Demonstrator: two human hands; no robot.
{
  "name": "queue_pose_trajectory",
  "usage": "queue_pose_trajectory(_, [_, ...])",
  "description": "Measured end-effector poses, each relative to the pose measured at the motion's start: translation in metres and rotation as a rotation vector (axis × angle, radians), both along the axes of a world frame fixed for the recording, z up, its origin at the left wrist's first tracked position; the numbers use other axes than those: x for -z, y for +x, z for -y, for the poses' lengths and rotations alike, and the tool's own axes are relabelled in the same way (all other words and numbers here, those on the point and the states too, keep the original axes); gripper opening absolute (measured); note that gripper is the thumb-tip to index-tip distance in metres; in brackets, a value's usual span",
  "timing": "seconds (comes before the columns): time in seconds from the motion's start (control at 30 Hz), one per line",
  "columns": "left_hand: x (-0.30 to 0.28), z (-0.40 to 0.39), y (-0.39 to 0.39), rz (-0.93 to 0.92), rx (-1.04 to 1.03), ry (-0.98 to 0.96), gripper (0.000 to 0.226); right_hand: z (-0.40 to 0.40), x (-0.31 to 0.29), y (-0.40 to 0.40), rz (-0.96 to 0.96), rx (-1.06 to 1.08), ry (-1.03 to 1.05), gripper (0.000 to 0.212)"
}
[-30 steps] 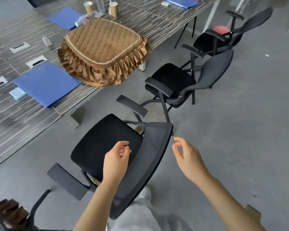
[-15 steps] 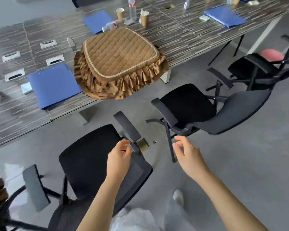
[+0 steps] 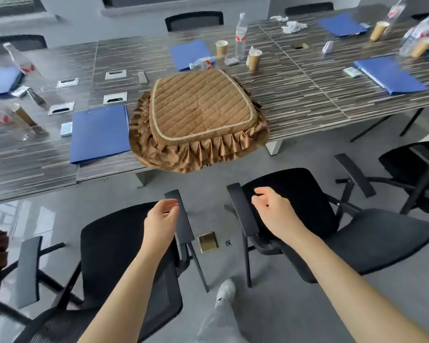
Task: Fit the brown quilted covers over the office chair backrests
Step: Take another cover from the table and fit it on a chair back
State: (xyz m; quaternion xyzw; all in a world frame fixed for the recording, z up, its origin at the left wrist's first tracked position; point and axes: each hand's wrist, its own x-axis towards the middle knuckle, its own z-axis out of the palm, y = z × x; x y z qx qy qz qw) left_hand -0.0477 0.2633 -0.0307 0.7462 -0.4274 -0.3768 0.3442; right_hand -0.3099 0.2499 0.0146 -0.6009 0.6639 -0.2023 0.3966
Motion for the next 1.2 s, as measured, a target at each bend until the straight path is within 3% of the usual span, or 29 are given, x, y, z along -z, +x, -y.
queue_pose_trajectory(0.27, [0.006, 0.155, 0.017, -0.031, -0.116, 0.001, 0.029, 0.149, 0.005, -0.011, -0.068, 0.008, -0.019, 0.037])
queue_pose_trajectory(0.6, [0.054, 0.314, 0.073, -0.055, -0.325, 0.222, 0.052, 0.364, 0.056, -0.001, -0.029, 0.161, 0.133, 0.038])
queue_pose_trajectory(0.73, [0.071, 0.341, 0.083, -0.095, -0.396, 0.313, 0.063, 0.401, 0.087, -0.007, -0.034, 0.262, 0.22, 0.044])
queue_pose_trajectory(0.87, [0.078, 0.358, 0.081, -0.123, -0.397, 0.306, 0.059, 0.422, 0.105, -0.012, -0.026, 0.363, 0.291, 0.056])
queue_pose_trajectory(1.03, [0.078, 0.368, 0.077, -0.106, -0.409, 0.285, 0.067, 0.44, 0.112, -0.012, 0.233, 0.555, 0.4, 0.06])
queue_pose_trajectory(1.2, [0.066, 0.377, 0.079, -0.15, -0.493, 0.2, 0.053, 0.456, 0.102, -0.011, 0.382, 0.612, 0.379, 0.05])
